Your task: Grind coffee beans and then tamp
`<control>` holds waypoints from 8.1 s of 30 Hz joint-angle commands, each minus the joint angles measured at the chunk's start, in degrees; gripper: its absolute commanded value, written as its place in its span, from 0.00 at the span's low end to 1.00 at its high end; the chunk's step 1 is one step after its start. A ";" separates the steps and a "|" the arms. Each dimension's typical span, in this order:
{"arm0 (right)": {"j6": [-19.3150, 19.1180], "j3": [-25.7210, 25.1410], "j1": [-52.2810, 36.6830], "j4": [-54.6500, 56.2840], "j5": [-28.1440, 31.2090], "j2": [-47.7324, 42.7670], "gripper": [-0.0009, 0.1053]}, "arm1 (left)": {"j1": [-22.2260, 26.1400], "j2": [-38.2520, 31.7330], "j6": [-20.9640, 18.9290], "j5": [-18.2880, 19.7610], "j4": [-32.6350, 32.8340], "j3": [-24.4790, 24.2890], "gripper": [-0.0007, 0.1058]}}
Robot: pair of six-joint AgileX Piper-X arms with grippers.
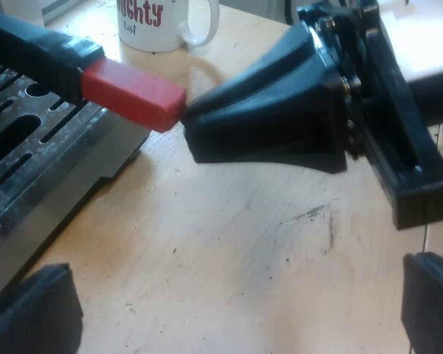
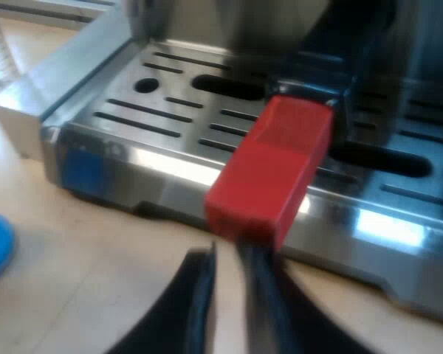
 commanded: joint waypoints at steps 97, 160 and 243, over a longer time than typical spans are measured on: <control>19.57 -34.85 -13.80 59.54 -24.06 8.63 0.67 | -0.01 -11.38 0.34 0.89 -0.55 -0.14 0.86; 12.67 -34.85 -16.35 57.99 -26.20 11.67 0.01 | -0.01 -7.01 -5.47 -1.36 -0.55 0.21 0.86; 5.77 -7.35 5.99 46.06 -22.76 -1.74 0.01 | -0.01 3.64 -2.21 -7.31 12.71 -11.50 0.86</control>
